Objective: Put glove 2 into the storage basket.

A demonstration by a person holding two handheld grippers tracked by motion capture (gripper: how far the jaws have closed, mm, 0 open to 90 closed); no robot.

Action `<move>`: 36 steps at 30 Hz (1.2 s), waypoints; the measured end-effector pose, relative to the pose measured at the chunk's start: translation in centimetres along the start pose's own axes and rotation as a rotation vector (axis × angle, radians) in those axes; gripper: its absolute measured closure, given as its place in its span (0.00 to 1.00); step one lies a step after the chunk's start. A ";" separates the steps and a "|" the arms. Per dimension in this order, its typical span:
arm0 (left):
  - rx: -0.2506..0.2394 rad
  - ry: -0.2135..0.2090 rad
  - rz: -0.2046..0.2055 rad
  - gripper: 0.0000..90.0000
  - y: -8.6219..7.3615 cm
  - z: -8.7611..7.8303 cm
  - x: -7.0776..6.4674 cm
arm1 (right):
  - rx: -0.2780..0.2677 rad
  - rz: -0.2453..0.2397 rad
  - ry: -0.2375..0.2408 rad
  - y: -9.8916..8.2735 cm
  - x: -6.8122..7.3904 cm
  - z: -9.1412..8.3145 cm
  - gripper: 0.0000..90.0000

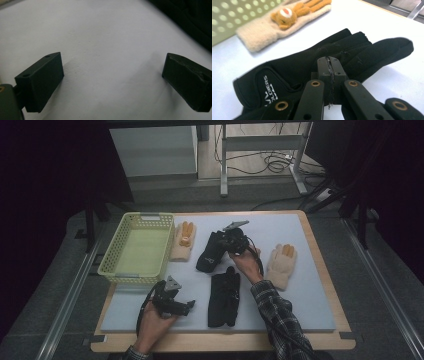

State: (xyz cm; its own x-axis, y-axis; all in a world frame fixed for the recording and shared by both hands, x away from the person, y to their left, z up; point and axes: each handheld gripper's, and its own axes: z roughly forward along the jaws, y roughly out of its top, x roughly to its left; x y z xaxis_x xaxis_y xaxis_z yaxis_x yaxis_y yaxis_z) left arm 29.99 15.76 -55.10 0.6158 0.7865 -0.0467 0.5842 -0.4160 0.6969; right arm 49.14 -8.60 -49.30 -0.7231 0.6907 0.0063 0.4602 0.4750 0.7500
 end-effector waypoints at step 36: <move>-0.004 0.000 -0.002 0.04 0.0 0.0 0.0 | -0.110 -0.031 0.141 -1.8 5.5 -10.2 0.98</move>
State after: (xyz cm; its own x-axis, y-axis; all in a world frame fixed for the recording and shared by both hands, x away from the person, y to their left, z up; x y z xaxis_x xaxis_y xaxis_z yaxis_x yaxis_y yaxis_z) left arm 29.99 15.74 -55.10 0.6148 0.7872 -0.0485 0.5836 -0.4127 0.6994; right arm 39.05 -11.25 -43.87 -0.8045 0.5900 0.0688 0.3830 0.4266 0.8194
